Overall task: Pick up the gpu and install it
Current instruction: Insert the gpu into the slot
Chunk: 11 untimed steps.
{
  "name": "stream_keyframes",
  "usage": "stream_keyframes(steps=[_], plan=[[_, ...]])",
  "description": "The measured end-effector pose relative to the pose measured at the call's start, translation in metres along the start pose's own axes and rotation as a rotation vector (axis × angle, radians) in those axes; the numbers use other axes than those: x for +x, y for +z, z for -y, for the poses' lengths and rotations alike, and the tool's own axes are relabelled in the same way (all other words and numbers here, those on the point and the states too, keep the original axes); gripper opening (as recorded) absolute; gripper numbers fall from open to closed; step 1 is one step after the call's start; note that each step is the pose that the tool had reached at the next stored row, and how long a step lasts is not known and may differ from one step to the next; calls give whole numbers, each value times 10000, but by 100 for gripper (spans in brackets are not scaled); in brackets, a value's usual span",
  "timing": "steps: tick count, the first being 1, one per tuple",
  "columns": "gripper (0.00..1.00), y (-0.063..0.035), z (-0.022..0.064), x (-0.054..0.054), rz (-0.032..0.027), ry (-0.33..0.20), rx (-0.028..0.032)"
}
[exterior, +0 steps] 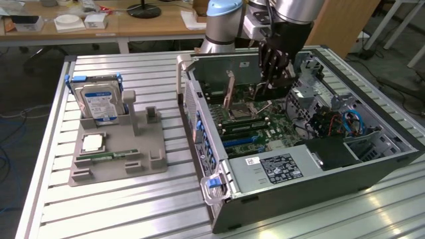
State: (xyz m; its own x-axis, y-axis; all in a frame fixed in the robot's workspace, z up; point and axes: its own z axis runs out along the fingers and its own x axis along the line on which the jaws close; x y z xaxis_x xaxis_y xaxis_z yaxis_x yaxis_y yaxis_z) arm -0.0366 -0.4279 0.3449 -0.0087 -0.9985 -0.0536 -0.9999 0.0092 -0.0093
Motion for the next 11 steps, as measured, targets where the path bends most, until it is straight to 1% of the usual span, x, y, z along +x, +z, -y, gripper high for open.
stream_keyframes(steps=[4, 7, 8, 9, 11], plan=[[26, 61, 0, 4, -6, 2, -59], [26, 96, -6, 6, -30, 13, -61], [26, 101, -6, 8, -52, 19, -61], [26, 105, -5, 10, -89, 20, -61], [26, 109, -6, 16, -251, 22, -58]])
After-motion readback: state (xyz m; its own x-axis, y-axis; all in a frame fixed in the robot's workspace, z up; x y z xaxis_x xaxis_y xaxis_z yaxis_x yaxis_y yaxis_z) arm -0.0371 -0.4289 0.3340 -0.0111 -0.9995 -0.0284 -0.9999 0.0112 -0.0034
